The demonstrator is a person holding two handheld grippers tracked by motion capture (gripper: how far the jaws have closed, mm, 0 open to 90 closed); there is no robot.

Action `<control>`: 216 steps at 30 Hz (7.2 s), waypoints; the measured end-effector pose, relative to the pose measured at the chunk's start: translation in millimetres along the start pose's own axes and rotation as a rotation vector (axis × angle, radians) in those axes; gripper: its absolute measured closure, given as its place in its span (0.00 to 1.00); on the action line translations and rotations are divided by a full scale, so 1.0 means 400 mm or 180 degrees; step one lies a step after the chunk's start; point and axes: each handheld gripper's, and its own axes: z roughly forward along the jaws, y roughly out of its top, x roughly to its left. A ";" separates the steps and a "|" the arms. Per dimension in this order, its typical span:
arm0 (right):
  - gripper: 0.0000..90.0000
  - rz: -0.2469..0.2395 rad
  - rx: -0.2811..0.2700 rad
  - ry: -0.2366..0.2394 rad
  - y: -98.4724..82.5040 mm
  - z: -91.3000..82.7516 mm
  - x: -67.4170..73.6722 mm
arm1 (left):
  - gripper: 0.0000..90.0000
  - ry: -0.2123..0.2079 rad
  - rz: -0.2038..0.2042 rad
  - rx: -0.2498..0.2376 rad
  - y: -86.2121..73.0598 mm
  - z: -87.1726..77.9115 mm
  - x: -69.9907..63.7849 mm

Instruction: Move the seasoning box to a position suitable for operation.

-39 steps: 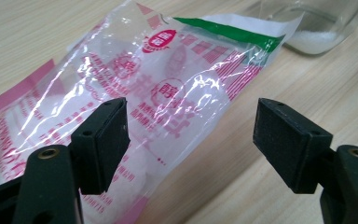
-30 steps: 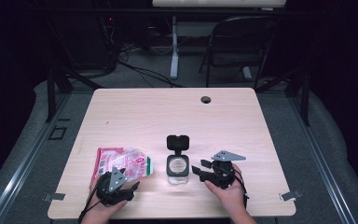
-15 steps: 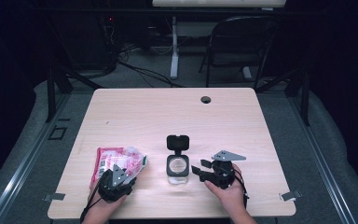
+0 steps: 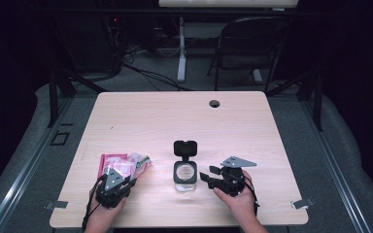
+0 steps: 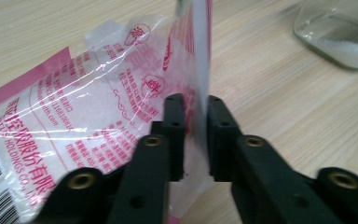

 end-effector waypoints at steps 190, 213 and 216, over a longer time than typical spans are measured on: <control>1.00 -0.0569 0.0645 0.1472 0.132 0.108 0.210 | 0.25 -0.0798 0.0237 0.0265 -0.007 0.075 -0.062; 1.00 -0.0582 0.0596 0.1457 0.134 0.100 0.207 | 0.56 -0.0619 0.0470 0.0154 -0.003 0.073 -0.081; 1.00 -0.0562 0.0578 0.1468 0.135 0.099 0.205 | 0.57 -0.0660 0.0431 0.0166 -0.001 0.071 -0.080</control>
